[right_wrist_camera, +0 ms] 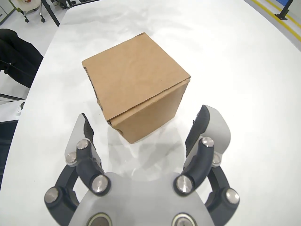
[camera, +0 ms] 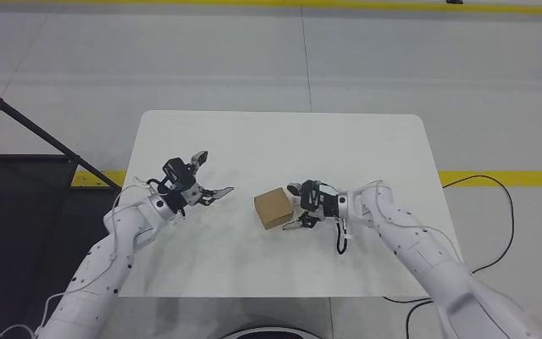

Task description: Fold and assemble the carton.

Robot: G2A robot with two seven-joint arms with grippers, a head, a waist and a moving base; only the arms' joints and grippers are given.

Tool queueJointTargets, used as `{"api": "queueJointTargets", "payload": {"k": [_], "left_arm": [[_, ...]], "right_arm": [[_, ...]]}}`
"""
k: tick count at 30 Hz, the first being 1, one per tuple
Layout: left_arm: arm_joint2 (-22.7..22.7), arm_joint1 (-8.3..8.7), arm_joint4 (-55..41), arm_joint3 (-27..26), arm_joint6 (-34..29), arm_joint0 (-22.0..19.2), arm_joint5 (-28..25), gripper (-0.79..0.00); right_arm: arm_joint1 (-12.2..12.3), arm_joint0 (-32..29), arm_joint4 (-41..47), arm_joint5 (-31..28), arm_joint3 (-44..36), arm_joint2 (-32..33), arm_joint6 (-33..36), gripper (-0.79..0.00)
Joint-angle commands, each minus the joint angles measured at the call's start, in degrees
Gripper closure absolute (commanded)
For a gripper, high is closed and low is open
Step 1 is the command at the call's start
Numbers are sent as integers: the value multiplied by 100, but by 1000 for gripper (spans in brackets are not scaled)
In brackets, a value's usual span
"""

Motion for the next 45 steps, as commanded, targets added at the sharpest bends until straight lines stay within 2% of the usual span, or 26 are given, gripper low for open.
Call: {"api": "queueJointTargets", "payload": {"k": [1, 7, 15, 23, 27, 34, 45], "left_arm": [[-18, 4, 7, -3, 4, 19, 7, -785], [-66, 13, -6, 19, 31, 40, -15, -785], [-97, 18, -26, 56, 90, 64, -28, -785], [-92, 18, -14, 74, 131, 65, -28, -785], [-86, 16, -20, 73, 121, 63, -29, -785], [-70, 12, -12, 79, 117, 59, -9, -785], [-62, 8, -19, 107, 92, 40, 2, -785]], "right_arm": [[-32, -4, -17, -29, 15, -31, -62, -785], [-49, -94, -171, -67, -99, -47, -213, -785], [137, -464, -464, -58, -680, 164, -350, -785], [329, -812, -527, -115, -1413, 395, 75, -785], [384, -943, -477, 243, -1622, 595, 382, -785], [312, -924, -268, 241, -1681, 564, 764, -785], [46, -615, -230, 327, -1269, 271, 707, -785]]}}
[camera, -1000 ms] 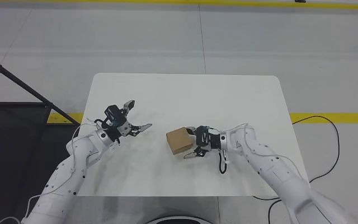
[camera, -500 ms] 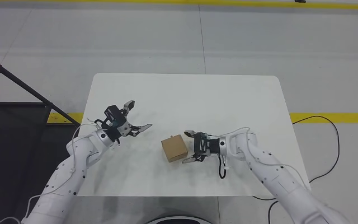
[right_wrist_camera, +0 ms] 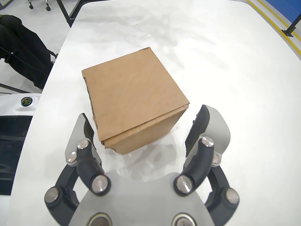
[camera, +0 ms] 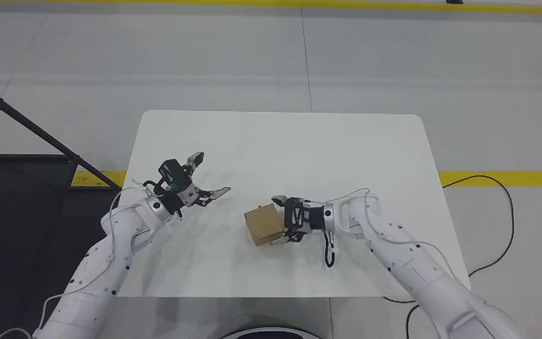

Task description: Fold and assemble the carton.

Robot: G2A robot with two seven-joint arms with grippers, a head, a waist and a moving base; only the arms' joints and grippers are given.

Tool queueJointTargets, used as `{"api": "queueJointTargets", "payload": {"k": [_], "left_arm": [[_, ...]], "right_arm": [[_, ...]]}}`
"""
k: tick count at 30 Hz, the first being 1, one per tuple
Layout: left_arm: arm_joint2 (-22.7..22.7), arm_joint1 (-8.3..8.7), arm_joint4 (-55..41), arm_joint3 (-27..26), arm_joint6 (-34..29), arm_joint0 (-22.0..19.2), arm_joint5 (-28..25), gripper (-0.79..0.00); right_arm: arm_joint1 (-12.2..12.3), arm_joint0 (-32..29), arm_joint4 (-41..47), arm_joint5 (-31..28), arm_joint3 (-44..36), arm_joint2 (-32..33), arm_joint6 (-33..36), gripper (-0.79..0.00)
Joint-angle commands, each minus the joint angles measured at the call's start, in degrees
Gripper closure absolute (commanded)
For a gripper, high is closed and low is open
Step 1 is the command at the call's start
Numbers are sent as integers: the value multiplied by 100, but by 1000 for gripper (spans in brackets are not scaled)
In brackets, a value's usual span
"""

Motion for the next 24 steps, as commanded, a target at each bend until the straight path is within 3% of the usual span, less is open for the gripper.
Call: {"api": "queueJointTargets", "payload": {"k": [1, 24], "left_arm": [[5, -2, -3, 5, -4, -7, 0, -785], [-4, -2, 18, 79, 13, -35, 16, -785]], "right_arm": [[-48, 33, 16, 92, 80, -39, -17, -785], [-486, 330, -124, 31, 638, -437, -611, -785]]}}
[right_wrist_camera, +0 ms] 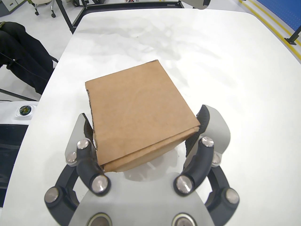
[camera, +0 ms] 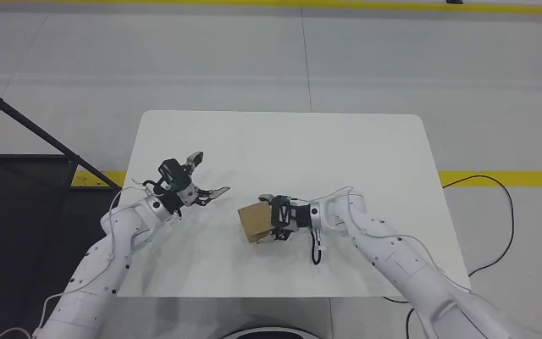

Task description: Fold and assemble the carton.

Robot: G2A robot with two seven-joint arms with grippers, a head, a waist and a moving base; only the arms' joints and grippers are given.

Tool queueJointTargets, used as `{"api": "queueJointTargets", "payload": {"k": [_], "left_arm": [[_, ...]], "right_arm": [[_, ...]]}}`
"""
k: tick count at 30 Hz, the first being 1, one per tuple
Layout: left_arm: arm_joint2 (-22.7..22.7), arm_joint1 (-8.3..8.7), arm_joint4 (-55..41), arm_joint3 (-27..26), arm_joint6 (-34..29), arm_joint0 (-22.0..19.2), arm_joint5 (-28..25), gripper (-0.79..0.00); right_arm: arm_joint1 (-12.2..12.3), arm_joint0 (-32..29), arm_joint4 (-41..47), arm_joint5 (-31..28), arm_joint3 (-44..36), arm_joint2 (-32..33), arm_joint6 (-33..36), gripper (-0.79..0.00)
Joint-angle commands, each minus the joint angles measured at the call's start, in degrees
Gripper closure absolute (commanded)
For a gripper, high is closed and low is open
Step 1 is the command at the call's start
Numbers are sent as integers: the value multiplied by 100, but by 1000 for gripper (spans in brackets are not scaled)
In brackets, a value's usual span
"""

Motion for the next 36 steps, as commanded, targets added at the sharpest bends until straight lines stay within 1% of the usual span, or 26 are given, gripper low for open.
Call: {"api": "queueJointTargets", "payload": {"k": [1, 6, 14, 17, 20, 27, 31, 36], "left_arm": [[-2, 0, -1, 10, 0, -6, -1, -785], [32, 5, 95, 55, -37, -22, -80, -785], [41, 52, 472, 68, 126, 4, -304, -785], [59, 96, 828, -3, 336, 40, -512, -785], [68, 137, 1161, 3, 467, 93, -597, -785], [-25, 269, 1775, 81, 1186, 220, -949, -785], [42, 336, 2191, 58, 1528, 270, -1126, -785], [219, 324, 2248, 224, 1535, 203, -975, -785]], "right_arm": [[4, -15, -64, -75, -31, -4, -69, -785], [52, -106, -282, -233, -215, 12, -147, -785], [117, -242, -373, -301, -488, 128, 51, -785], [121, -276, -356, -208, -529, 179, 162, -785], [113, -294, -314, -184, -563, 209, 250, -785], [104, -329, -283, -185, -599, 265, 340, -785], [98, -340, -283, -193, -612, 287, 366, -785], [89, -346, -299, -216, -623, 309, 399, -785]]}}
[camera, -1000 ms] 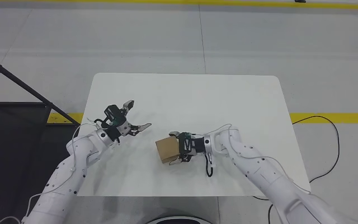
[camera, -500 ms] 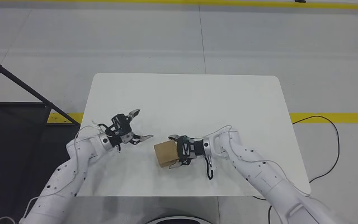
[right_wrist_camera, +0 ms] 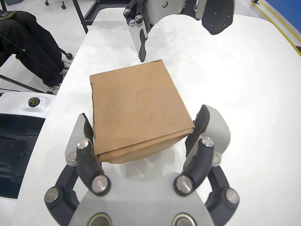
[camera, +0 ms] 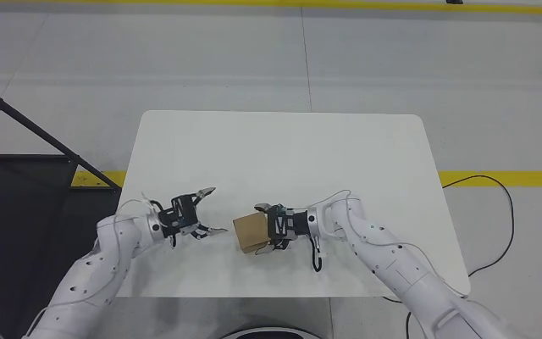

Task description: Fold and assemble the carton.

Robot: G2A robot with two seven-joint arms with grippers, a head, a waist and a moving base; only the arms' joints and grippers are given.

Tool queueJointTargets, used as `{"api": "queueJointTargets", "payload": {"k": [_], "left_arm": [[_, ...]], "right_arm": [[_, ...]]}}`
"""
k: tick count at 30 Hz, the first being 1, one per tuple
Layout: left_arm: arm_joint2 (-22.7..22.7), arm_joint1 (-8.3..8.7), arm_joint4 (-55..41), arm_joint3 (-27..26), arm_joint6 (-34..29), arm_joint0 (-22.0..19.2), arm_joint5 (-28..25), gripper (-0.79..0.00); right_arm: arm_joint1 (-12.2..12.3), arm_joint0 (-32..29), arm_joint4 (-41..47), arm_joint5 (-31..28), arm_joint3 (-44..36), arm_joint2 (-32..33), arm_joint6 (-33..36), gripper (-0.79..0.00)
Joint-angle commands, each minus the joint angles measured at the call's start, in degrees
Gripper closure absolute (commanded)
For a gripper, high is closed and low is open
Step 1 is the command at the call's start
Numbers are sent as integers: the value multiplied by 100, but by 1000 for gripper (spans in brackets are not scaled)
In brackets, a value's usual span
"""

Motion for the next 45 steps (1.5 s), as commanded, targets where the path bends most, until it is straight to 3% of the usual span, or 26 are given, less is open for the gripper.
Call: {"api": "queueJointTargets", "payload": {"k": [1, 19, 37, 38, 39, 45], "left_arm": [[101, -24, -72, 62, -75, -56, 56, -785], [528, -167, -766, 290, -560, -363, 452, -785], [572, -153, -866, 266, -569, -423, 487, -785], [574, -152, -867, 265, -568, -424, 486, -785], [575, -150, -868, 265, -568, -425, 487, -785], [582, -142, -880, 264, -570, -432, 488, -785]], "right_arm": [[-2, -1, -10, -11, -5, 8, 15, -785], [-2, -29, -190, -177, -56, 58, -43, -785], [-10, -90, -107, -97, 5, 195, 30, -785], [-10, -90, -114, -99, -3, 198, 32, -646], [-10, -91, -122, -104, -11, 200, 29, -585], [-11, -90, -130, -112, -8, 233, 29, -563]]}}
